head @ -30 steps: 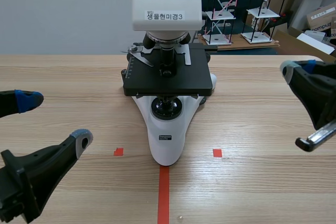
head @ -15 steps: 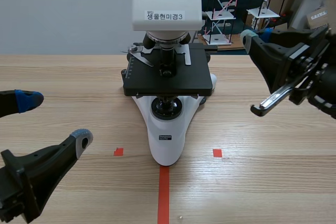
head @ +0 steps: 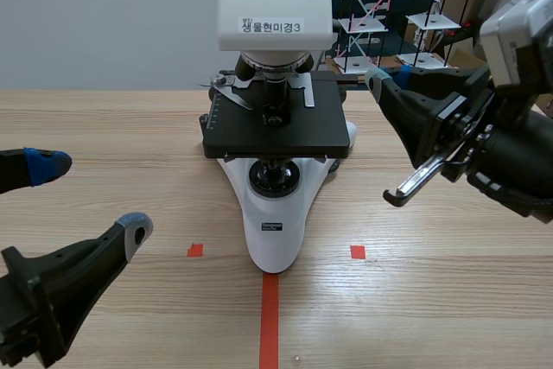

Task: Point at the revolving nosepiece

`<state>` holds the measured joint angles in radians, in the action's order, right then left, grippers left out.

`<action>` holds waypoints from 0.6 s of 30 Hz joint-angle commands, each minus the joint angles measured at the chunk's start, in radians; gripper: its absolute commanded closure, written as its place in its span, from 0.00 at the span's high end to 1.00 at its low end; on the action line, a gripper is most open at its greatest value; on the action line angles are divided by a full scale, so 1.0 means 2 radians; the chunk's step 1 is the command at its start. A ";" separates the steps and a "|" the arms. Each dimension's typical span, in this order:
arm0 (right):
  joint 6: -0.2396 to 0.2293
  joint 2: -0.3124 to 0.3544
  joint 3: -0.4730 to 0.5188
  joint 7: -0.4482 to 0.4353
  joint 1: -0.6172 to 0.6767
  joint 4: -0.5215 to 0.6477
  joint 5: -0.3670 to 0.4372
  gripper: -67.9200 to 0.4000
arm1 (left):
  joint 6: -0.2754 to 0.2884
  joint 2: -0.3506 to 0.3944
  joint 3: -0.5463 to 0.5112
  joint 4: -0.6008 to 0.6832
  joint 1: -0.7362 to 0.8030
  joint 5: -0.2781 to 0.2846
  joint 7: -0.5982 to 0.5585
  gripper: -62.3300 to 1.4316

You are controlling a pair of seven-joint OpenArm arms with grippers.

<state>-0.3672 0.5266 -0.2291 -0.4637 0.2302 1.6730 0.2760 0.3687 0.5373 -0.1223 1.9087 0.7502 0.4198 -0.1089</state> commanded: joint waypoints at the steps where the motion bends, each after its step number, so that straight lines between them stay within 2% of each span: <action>1: 0.000 0.007 0.002 -0.013 -0.012 0.006 0.000 0.03 | 0.000 -0.002 0.000 0.008 0.000 0.003 -0.007 1.00; 18: 0.000 0.007 -0.007 -0.015 -0.024 0.006 -0.006 0.03 | 0.000 -0.002 0.000 0.008 0.000 0.003 -0.007 1.00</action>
<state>-0.3672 0.5270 -0.2352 -0.4740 0.1974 1.6726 0.2569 0.3687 0.5373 -0.1223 1.9087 0.7506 0.4198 -0.1089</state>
